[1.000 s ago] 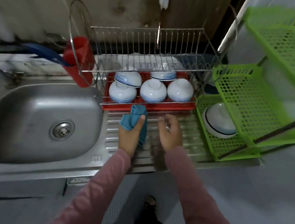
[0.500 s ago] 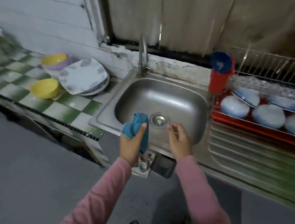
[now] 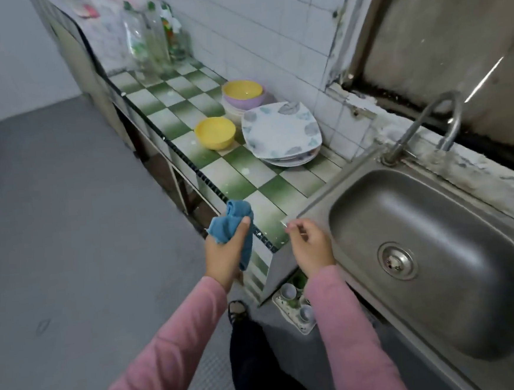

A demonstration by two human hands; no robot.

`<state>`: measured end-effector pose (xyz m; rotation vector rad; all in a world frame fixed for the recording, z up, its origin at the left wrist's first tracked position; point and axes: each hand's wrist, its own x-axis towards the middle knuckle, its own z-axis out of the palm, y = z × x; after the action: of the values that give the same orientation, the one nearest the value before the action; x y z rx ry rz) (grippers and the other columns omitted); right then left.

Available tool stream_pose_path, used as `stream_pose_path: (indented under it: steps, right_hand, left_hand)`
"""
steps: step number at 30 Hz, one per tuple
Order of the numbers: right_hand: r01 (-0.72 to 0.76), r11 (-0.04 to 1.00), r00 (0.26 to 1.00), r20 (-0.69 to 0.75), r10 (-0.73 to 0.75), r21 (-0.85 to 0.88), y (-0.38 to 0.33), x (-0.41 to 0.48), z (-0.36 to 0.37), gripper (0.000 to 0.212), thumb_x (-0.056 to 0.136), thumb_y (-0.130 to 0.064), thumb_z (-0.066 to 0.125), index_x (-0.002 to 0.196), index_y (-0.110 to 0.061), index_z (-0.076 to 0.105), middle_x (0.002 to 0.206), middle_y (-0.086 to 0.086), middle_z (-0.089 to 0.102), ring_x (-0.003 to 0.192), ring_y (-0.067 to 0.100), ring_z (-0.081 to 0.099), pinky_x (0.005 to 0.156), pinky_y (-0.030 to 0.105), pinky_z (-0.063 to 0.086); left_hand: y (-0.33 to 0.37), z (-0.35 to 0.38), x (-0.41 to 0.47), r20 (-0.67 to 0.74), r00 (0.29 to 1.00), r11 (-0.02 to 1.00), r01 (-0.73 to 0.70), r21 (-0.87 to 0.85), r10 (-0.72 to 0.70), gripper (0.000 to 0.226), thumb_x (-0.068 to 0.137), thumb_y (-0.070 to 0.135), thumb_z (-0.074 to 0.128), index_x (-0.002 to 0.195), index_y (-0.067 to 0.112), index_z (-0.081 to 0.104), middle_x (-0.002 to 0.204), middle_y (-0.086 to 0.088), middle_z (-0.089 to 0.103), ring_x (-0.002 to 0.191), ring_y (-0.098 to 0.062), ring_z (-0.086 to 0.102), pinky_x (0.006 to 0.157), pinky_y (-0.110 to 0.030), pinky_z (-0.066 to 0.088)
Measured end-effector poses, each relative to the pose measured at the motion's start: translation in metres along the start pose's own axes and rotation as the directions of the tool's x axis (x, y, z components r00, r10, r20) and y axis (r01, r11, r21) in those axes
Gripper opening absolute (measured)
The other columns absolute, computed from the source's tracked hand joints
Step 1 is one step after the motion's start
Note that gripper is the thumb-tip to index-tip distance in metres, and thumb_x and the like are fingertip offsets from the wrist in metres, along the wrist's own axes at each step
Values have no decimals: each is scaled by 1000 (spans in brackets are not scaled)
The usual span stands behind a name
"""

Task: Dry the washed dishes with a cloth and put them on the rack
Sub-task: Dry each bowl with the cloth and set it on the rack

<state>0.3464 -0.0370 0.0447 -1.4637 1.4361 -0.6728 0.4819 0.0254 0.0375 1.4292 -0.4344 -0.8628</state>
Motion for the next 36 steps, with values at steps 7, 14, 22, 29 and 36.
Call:
stream_pose_path:
  steps: [7,14,22,29,36]
  right_hand:
    - [2,993,992,126,13,-115,-41,101,71,15,100,-17,52,102,-12,66,96,-4,62,85,10,56,74,20,39]
    - [-70,968,974,196,118,-239,-82,218,126,18,100,-20,47,105,-11,62,113,5,63,98,25,58,83,28,43]
    - [-201,943,954,163,250,-267,-117,321,184,13,97,-22,45,101,-16,56,95,2,57,87,21,52,76,30,42]
    - [-411,909,905,90,417,-71,-129,385,246,18,96,-24,49,112,-16,51,103,12,52,91,26,50,78,31,42]
    - [-646,743,754,-9,657,175,-119,423,287,67,93,-35,59,146,-5,29,138,19,49,120,38,54,98,51,50]
  left_hand:
    - [19,-21,120,-69,998,999,-6,37,9,17,88,24,73,93,24,56,96,-7,65,94,-27,65,91,-53,54]
    - [46,-24,237,-81,997,997,15,74,-9,16,89,24,71,91,27,55,90,-1,64,86,-20,64,88,-46,57]
    - [66,-24,347,-61,998,992,39,120,-31,16,89,26,72,92,30,57,92,1,65,91,-24,65,91,-49,55]
    - [85,-32,441,-17,999,972,46,230,-43,16,89,31,71,86,30,56,87,2,65,89,-25,66,91,-49,54]
    - [98,-47,509,223,973,923,-32,385,-60,14,93,31,66,83,31,55,88,-5,64,84,-27,62,87,-47,53]
